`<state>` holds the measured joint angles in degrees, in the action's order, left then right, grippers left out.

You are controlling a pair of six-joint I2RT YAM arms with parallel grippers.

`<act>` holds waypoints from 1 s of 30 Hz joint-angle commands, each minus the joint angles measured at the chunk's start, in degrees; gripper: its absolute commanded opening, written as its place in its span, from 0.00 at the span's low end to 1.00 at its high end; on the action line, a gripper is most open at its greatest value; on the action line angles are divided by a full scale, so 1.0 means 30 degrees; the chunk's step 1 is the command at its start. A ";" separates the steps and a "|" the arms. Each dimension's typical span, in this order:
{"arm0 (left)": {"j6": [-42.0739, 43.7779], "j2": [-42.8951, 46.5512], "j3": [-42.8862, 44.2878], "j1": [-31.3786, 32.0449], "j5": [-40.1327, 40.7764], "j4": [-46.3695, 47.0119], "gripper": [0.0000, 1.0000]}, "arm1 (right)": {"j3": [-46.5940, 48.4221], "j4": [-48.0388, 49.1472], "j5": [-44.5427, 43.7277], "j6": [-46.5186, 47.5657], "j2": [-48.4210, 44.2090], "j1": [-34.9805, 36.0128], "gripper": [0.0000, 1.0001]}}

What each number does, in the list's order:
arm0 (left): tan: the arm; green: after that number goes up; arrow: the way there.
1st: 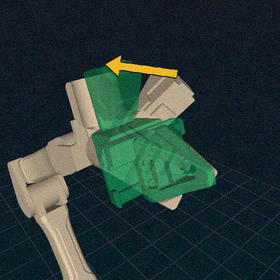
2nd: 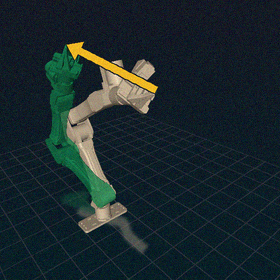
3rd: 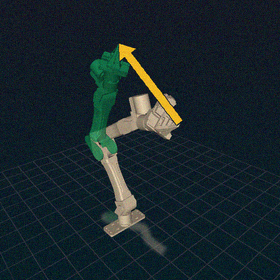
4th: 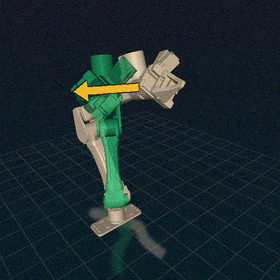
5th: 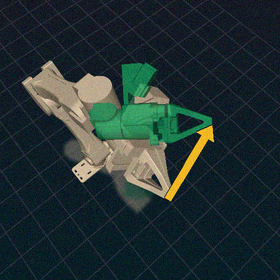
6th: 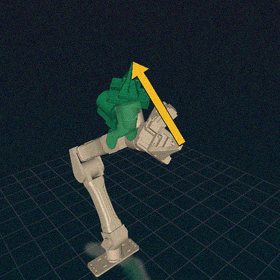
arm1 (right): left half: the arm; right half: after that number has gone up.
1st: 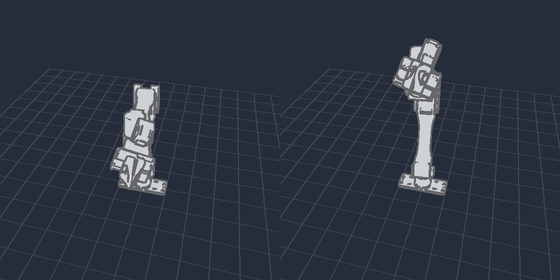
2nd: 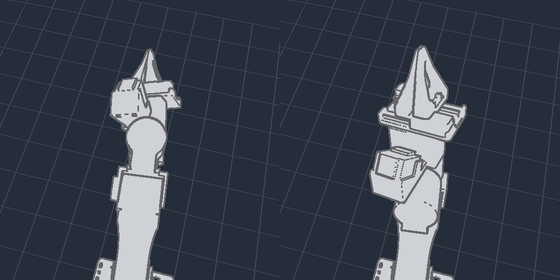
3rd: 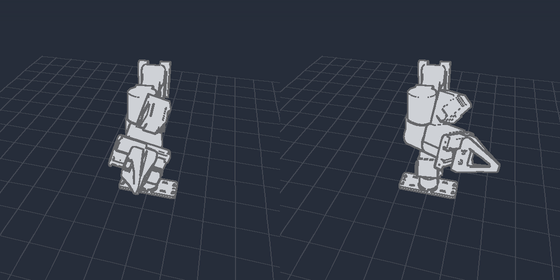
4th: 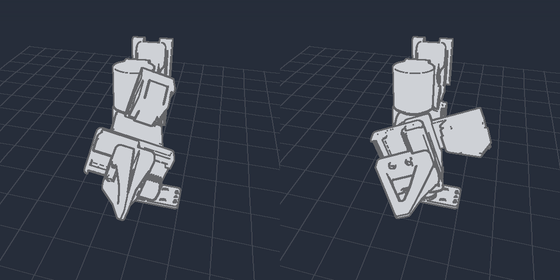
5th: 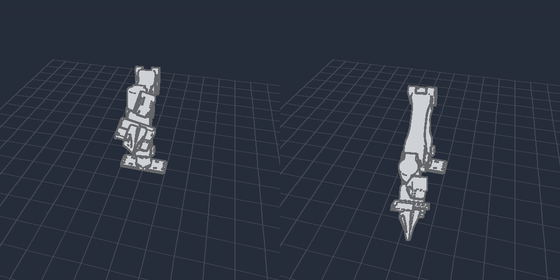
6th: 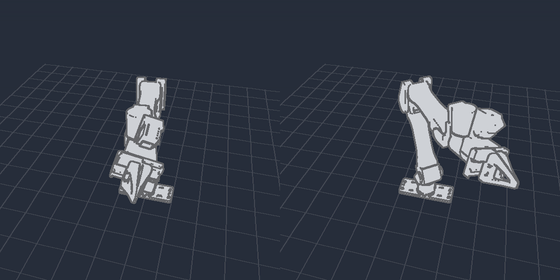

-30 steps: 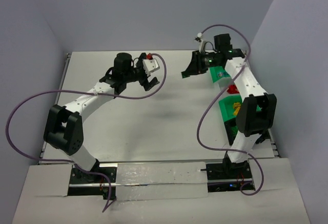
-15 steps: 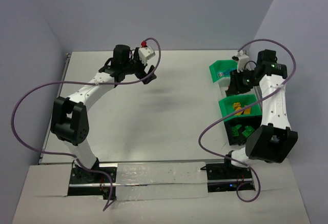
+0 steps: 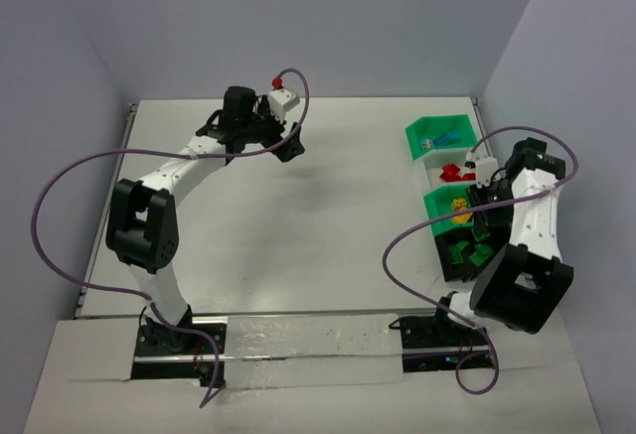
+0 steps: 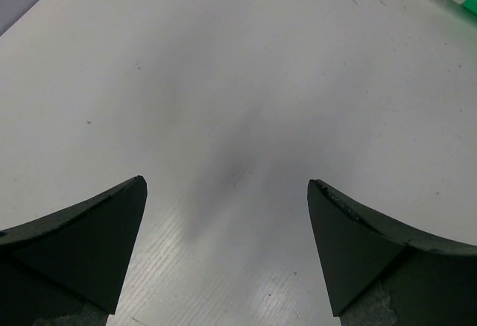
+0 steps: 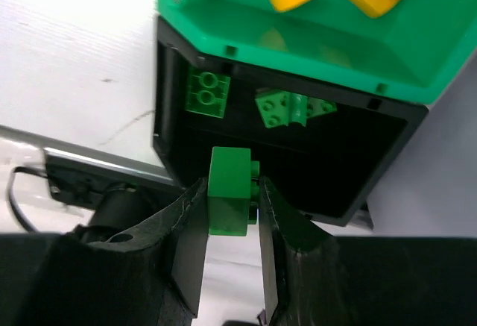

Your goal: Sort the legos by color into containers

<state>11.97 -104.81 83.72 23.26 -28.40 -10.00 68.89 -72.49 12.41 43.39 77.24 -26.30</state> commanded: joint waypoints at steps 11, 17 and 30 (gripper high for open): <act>-0.1224 0.0974 -0.0320 -0.1083 0.1500 -0.0968 0.99 | -0.1973 0.4374 -0.4209 -0.0798 0.2332 -0.0161 0.10; -0.1881 0.1423 -0.1012 -0.1892 0.1234 -0.1180 0.99 | -0.3303 0.5002 -0.4723 -0.0504 0.2348 -0.0123 0.31; -0.2312 0.3182 -0.2323 -0.3292 0.0568 -0.2988 0.99 | 0.1451 0.2170 -0.1759 -0.2669 0.2142 0.2770 0.96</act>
<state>6.54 -99.97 77.28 14.72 -24.91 -16.65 66.19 -62.92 1.52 38.94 85.14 -22.34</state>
